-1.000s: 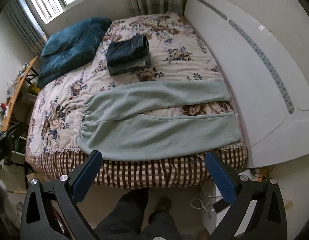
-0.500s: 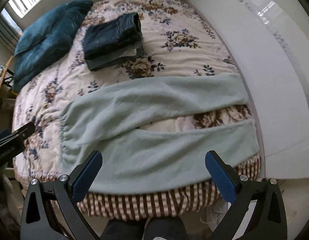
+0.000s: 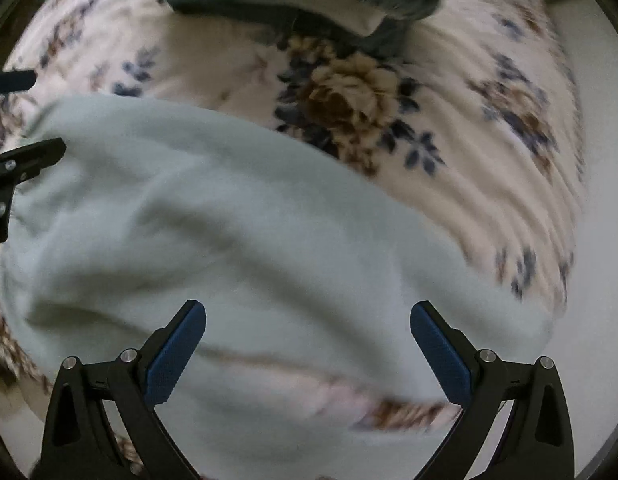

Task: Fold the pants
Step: 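Lower both tools onto the sweatpants and grasp the waistband edge with each, then lift the waistband with both grippers and fold it over toward the cuffs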

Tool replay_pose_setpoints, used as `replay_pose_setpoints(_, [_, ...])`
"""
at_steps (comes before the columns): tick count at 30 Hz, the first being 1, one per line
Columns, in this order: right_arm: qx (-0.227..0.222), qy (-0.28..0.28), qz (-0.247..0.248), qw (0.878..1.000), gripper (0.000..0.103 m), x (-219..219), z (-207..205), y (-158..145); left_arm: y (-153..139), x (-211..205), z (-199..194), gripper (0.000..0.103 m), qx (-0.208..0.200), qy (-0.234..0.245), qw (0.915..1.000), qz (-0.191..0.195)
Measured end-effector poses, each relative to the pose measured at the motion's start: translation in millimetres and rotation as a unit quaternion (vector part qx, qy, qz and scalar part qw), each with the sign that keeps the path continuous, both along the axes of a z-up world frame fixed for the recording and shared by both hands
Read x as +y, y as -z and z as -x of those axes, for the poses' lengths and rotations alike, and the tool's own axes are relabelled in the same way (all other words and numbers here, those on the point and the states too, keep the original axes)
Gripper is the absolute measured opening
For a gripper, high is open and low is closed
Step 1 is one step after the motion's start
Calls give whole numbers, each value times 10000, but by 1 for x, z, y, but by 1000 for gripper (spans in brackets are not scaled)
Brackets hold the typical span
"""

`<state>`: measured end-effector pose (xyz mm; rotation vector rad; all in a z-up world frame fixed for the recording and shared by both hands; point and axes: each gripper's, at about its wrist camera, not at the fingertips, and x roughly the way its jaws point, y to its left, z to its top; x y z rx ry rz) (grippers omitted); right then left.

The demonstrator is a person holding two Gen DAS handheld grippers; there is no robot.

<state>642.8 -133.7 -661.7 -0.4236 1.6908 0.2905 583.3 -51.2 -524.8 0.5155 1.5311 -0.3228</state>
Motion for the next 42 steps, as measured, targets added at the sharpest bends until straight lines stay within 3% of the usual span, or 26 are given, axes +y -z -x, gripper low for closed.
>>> replay_pose_setpoints(5, [500, -473, -141, 9975, 102, 0, -49, 57, 63, -24, -34, 87, 659, 725, 9952, -41])
replay_pose_setpoints(10, [1128, -1122, -191, 9871, 85, -3, -70, 106, 97, -40, -36, 86, 1270, 1270, 9837, 117])
replay_pose_setpoints(11, [1308, -1202, -348, 9835, 76, -5, -72, 113, 99, -42, -35, 83, 1343, 1313, 9820, 182])
replay_pose_setpoints(13, [1383, -1303, -492, 9806, 65, -6, -73, 116, 101, -45, -34, 60, 1506, 1318, 9792, 336])
replay_pose_setpoints(14, [1398, -1383, -591, 9787, 55, -7, -74, 115, 100, -46, -33, 54, 1550, 1338, 9780, 388])
replay_pose_setpoints(15, [1379, -1448, -661, 9776, 40, -8, -73, 112, 97, -49, -31, 42, 1557, 1357, 9775, 439])
replay_pose_setpoints(16, [1317, -1466, -707, 9778, 33, -10, -72, 109, 95, -50, -29, 33, 1562, 1361, 9772, 465])
replay_pose_setpoints(18, [1293, -1329, -887, 9786, 18, -22, -71, 99, 90, -56, -22, 24, 1467, 1438, 9777, 437])
replay_pose_setpoints(21, [1239, -1151, -1276, 9773, 17, -41, -64, 76, 80, -61, -14, 21, 1266, 1525, 9794, 390])
replay_pose_setpoints(23, [1161, -1136, -1478, 9756, 16, -51, -60, 62, 75, -61, -10, 27, 1324, 1615, 9769, 451])
replay_pose_setpoints(25, [1062, -1230, -1553, 9744, 16, -58, -54, 49, 73, -58, -7, 46, 1269, 1646, 9772, 443])
replay_pose_setpoints(27, [1070, -1305, -1684, 9711, 16, -67, -51, 35, 74, -53, -7, 57, 1314, 1715, 9754, 444])
replay_pose_setpoints(30, [1126, -1383, -1807, 9672, 16, -74, -45, 29, 84, -53, -12, 62, 1438, 1758, 9725, 521])
replay_pose_setpoints(32, [1160, -1279, -1778, 9688, 16, -79, -38, 28, 87, -55, -16, 48, 1454, 1749, 9718, 620])
replay_pose_setpoints(33, [1145, -1192, -1720, 9711, 16, -83, -42, 34, 88, -53, -18, 30, 1522, 1721, 9706, 717])
replay_pose_setpoints(34, [1148, -1139, -1628, 9733, 17, -88, -48, 43, 90, -53, -18, 23, 1497, 1712, 9711, 731])
replay_pose_setpoints(37, [1154, -1164, -1352, 9772, 28, -89, -58, 56, 92, -58, -9, 15, 1306, 1713, 9746, 619])
replay_pose_setpoints(39, [1129, -1120, -1086, 9813, 58, -104, -71, 69, 90, -60, -5, 13, 1203, 1725, 9761, 549])
replay_pose_setpoints(40, [1105, -1115, -886, 9836, 63, -113, -77, 75, 92, -63, 1, 13, 1145, 1675, 9778, 530])
replay_pose_setpoints(42, [1305, -1132, -677, 9826, 64, -131, -85, 87, 94, -67, 3, 13, 1110, 1588, 9797, 515])
